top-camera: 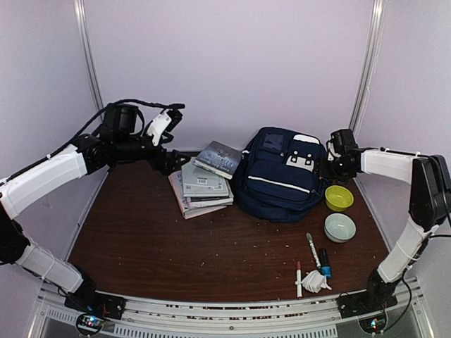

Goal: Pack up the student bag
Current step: Pick up the student bag from the corner of the board.

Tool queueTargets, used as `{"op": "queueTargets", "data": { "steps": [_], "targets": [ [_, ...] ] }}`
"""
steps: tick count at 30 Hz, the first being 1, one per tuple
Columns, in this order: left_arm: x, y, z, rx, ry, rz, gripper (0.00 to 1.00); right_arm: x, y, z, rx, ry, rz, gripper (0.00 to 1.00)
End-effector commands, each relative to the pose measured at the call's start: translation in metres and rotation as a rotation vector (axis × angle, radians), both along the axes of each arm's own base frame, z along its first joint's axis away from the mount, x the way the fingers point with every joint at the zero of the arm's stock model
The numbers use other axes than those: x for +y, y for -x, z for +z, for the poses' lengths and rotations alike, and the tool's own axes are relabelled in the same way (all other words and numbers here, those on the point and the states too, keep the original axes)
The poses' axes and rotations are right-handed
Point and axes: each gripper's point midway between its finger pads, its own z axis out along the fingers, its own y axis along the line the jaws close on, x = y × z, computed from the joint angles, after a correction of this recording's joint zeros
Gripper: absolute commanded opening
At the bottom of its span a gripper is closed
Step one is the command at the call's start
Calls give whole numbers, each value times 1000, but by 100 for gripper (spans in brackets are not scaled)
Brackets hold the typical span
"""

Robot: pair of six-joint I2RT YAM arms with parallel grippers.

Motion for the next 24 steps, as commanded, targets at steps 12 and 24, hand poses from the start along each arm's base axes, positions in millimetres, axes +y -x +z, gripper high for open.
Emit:
{"op": "queueTargets", "data": {
  "steps": [12, 24],
  "targets": [
    [0, 23, -17, -40, -72, -73, 98, 65, -22, -58, 213, -217, 134, 60],
    [8, 24, -7, -97, -73, -44, 98, 73, -43, 2, 77, -279, 164, 0]
  ]
}}
